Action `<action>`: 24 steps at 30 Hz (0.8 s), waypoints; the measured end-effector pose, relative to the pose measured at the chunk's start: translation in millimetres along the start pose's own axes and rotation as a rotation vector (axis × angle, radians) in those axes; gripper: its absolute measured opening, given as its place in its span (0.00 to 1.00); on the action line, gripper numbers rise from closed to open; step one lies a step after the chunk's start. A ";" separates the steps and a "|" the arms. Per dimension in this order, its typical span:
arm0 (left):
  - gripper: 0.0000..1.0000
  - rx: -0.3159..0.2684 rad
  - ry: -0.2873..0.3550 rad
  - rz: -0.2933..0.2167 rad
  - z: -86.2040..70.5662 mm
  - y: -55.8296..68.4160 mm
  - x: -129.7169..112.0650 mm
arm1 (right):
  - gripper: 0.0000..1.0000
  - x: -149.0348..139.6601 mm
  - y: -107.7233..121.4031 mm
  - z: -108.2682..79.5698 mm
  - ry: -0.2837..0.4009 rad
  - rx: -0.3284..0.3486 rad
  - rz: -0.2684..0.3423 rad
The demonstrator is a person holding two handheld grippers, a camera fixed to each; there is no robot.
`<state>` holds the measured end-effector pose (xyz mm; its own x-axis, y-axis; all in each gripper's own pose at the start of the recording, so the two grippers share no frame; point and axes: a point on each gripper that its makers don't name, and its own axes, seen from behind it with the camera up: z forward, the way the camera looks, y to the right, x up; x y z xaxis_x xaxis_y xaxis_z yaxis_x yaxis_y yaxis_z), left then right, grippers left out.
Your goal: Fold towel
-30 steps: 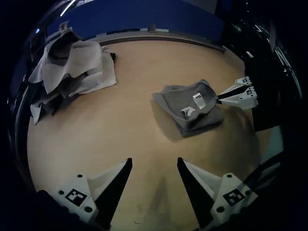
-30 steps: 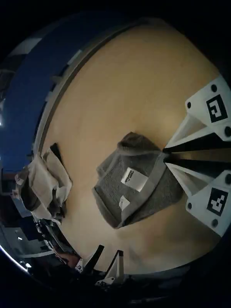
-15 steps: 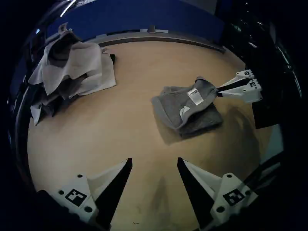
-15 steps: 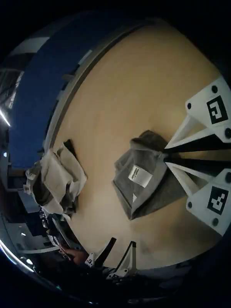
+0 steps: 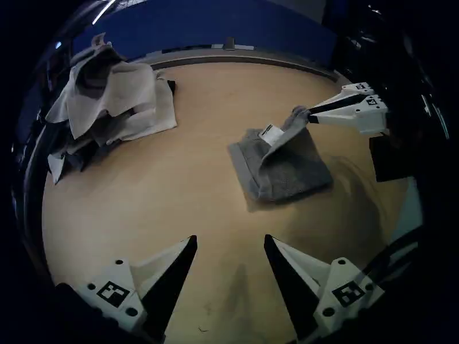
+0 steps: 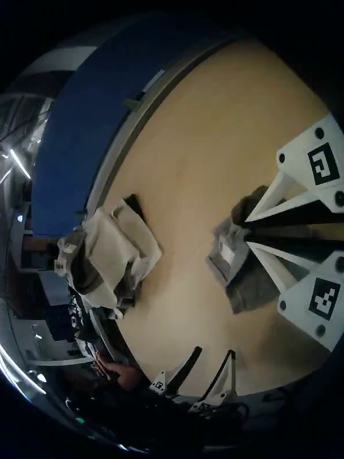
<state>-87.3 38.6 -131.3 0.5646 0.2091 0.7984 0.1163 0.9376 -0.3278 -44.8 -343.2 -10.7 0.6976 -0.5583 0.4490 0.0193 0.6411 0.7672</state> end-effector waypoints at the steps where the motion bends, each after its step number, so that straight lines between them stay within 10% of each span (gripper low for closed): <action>1: 0.87 0.000 0.001 -0.001 -0.3 0.4 0.2 | 0.09 3.0 -1.4 2.5 0.002 0.003 -0.004; 18: 0.87 0.009 0.001 -0.013 -3.9 -2.4 -6.2 | 0.11 23.4 -9.7 32.6 -0.005 0.017 -0.041; 24: 0.87 0.010 0.000 -0.014 -3.8 -3.2 -7.0 | 0.39 22.2 -9.8 33.5 -0.004 0.012 -0.045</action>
<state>-88.5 33.1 -137.7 0.5634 0.1957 0.8027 0.1161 0.9432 -0.3114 -53.6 -379.6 7.1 0.6933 -0.5889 0.4154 0.0422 0.6087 0.7923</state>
